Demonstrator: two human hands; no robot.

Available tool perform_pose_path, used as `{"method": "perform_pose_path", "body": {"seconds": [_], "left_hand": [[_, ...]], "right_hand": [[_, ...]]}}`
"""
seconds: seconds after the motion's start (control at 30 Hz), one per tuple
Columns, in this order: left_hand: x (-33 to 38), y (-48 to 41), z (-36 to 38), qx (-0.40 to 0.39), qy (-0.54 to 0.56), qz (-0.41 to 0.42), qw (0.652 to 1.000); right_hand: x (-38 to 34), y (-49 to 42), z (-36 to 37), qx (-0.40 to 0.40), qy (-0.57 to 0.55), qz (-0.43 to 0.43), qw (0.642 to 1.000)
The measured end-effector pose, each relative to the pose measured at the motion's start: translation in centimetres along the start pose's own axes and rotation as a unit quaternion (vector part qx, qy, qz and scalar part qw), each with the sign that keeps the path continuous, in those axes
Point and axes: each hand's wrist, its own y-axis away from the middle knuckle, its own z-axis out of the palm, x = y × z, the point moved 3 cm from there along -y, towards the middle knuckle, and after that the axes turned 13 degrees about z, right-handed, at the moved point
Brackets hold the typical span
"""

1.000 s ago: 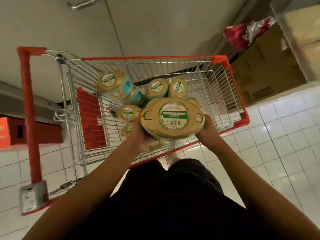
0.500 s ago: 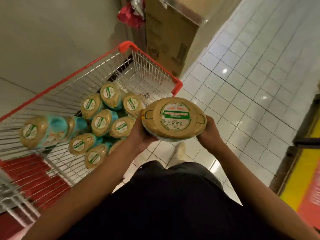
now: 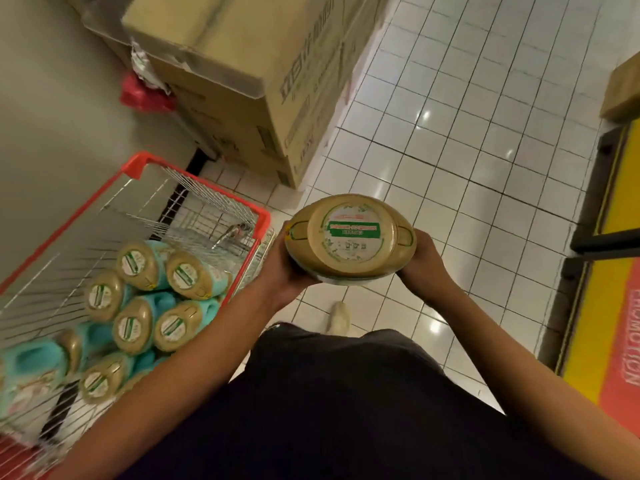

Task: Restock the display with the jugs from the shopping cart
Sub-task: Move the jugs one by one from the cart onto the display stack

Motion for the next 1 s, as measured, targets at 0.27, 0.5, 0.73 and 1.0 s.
{"method": "perform_pose_path", "body": {"seconds": [0.27, 0.5, 0.73, 1.0], "left_hand": [[3.1, -8.6, 6.0, 0.004, -0.007, -0.005, 1.000], [8.6, -19.1, 9.5, -0.024, -0.044, -0.008, 0.999], [17.2, -29.8, 14.0, -0.065, -0.077, 0.012, 0.995], [27.7, -38.1, 16.8, 0.049, -0.029, 0.085, 0.995]], "right_hand": [[-0.8, -8.2, -7.1, 0.006, -0.027, 0.005, 1.000], [-3.7, -19.5, -12.8, 0.007, -0.027, 0.013, 1.000], [-10.1, -33.6, -19.1, 0.003, 0.002, 0.029, 1.000], [-16.2, -50.4, -21.2, -0.055, 0.032, -0.029, 0.998]]}}
